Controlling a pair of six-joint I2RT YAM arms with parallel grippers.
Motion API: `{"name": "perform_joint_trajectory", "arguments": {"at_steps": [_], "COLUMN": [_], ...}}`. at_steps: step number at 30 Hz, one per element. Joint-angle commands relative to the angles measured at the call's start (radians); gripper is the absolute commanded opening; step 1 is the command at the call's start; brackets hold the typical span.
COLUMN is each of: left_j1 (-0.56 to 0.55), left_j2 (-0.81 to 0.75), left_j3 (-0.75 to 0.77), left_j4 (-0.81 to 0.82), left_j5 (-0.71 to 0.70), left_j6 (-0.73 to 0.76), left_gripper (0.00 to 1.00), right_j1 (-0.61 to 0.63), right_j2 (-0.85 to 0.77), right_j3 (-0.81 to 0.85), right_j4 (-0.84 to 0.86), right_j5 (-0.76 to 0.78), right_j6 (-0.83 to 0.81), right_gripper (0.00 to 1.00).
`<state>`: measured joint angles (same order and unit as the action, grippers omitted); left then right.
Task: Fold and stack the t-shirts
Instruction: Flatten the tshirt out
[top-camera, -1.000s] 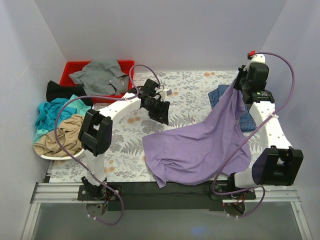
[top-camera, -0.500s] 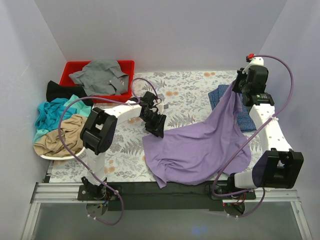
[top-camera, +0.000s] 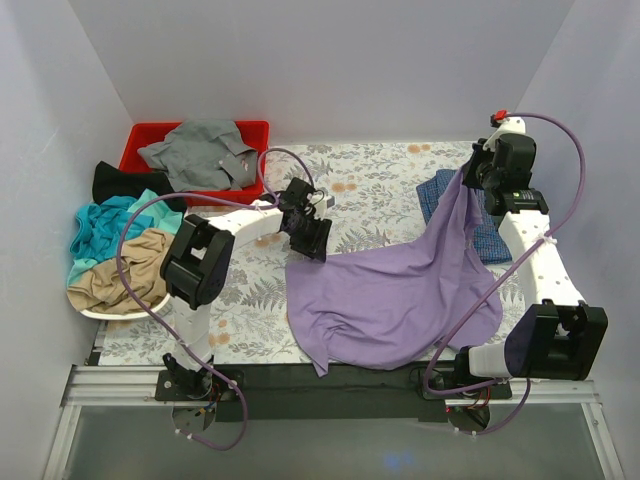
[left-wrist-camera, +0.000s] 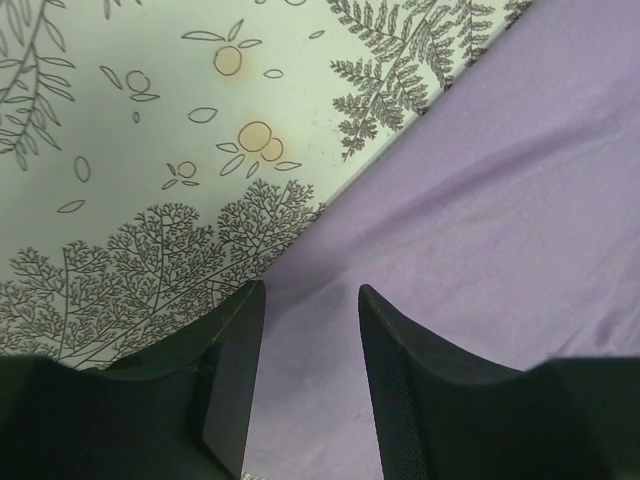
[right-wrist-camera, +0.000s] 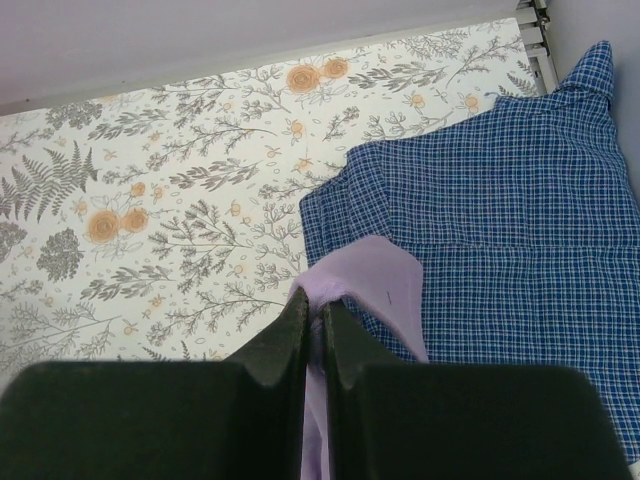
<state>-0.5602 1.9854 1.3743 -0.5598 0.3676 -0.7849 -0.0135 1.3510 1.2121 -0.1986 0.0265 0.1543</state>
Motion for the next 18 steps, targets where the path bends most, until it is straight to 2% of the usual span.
{"name": "perform_joint_trajectory", "arguments": {"at_steps": [1, 6, 10, 18], "left_j1": [0.0, 0.002, 0.0, -0.006], "left_j2": [-0.08, -0.119, -0.039, -0.011], "left_j3": [0.026, -0.02, 0.029, -0.004], "left_j4": [0.027, 0.101, 0.008, -0.061], "left_j5": [-0.047, -0.073, -0.015, 0.076], "left_j6": [0.016, 0.01, 0.041, 0.096], "left_gripper": [0.41, 0.42, 0.41, 0.42], "right_j1": [-0.006, -0.006, -0.006, -0.008], "right_j2": [-0.013, -0.004, 0.002, 0.011], "right_j3": [-0.005, -0.002, 0.007, 0.02], "right_j4": [0.056, 0.057, 0.056, 0.048], "right_j5": [-0.017, -0.019, -0.019, -0.016], "right_j6": [0.007, 0.005, 0.005, -0.002], "right_gripper": [0.01, 0.01, 0.01, 0.01]}}
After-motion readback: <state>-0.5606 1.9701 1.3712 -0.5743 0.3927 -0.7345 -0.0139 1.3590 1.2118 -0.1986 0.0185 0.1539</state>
